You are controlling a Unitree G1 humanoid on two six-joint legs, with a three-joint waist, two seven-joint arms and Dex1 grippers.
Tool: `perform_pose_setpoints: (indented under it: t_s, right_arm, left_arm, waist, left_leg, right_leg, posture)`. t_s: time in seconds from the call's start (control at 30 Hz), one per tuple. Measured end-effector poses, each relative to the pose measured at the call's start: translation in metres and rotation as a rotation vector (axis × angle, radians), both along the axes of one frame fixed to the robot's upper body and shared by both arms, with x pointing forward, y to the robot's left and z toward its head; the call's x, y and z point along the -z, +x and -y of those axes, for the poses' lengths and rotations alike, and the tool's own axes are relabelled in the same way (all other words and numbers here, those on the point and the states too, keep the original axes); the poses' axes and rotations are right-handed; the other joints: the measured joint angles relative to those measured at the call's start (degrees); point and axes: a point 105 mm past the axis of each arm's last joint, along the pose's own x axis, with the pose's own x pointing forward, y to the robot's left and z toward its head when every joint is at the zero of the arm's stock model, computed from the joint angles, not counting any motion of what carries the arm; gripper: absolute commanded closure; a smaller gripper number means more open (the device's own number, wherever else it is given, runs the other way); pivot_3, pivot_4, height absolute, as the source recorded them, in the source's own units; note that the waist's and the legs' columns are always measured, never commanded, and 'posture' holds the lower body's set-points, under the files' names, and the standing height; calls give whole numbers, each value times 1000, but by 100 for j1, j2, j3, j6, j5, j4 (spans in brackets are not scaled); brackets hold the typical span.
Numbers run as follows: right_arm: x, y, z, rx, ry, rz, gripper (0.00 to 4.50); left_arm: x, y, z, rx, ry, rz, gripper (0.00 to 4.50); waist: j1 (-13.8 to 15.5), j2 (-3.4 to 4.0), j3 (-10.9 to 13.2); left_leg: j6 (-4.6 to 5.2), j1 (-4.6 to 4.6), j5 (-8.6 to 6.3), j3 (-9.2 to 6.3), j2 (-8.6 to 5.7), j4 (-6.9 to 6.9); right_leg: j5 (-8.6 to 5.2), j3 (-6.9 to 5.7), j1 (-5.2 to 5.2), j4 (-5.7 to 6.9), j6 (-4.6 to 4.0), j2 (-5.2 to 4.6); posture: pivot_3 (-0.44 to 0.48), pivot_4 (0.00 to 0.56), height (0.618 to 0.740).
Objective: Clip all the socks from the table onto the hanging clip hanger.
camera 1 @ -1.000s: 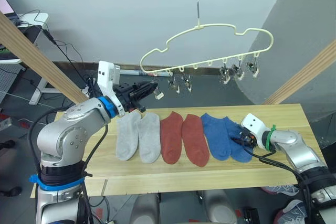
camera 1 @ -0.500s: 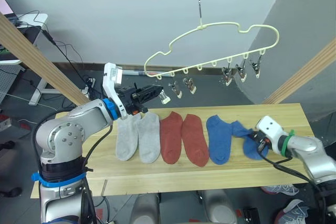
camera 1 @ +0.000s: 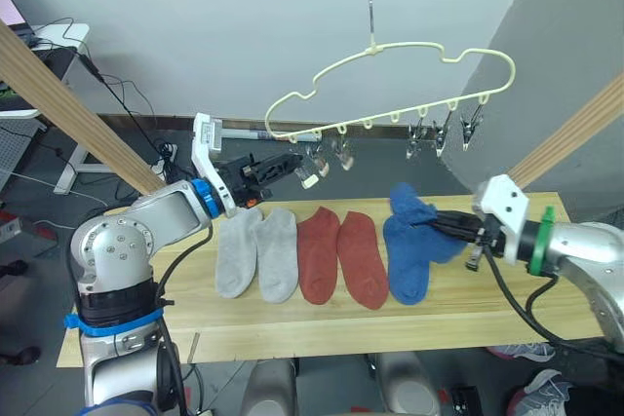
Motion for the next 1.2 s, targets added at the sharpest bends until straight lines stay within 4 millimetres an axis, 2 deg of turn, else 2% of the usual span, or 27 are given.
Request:
perform_pose_setpoints:
  t_s: [0.2,0.47,0.8,1.2]
  right_arm:
    - [5,6,-49,-54,93,15,4468]
    - [8,8,-74,-39,141,21,4468]
    - [-3,13,-83,-38,168,57,4468]
    - [3,15,-91,-45,168,40,4468]
  left_arm:
    - [-10,6,1,-11,-142,-79,3976]
    - [-6,2,-1,-19,-163,-129,3976]
    - [-6,-2,3,-11,-119,-117,3976]
    - [-9,0,1,-30,-139,-102,3976]
  waist:
    - [3,-7,4]
    - [17,-8,5]
    - [18,-8,4]
    - [20,-8,4]
  left_leg:
    - [0,-2,0,-1,0,2]
    - [-1,-3,0,-3,-1,0]
    - [-1,-3,0,-4,0,-1]
    - [-1,-4,0,-4,0,-1]
  right_leg:
    - [0,-1,-4,2,-1,-1]
    - [1,-4,-6,3,-2,-2]
    - [1,-5,-7,2,-2,-2]
    - [1,-5,-7,2,-2,-2]
  posture:
    - [-120,325,740]
    - [-112,319,740]
    - [-106,309,740]
    - [-99,298,740]
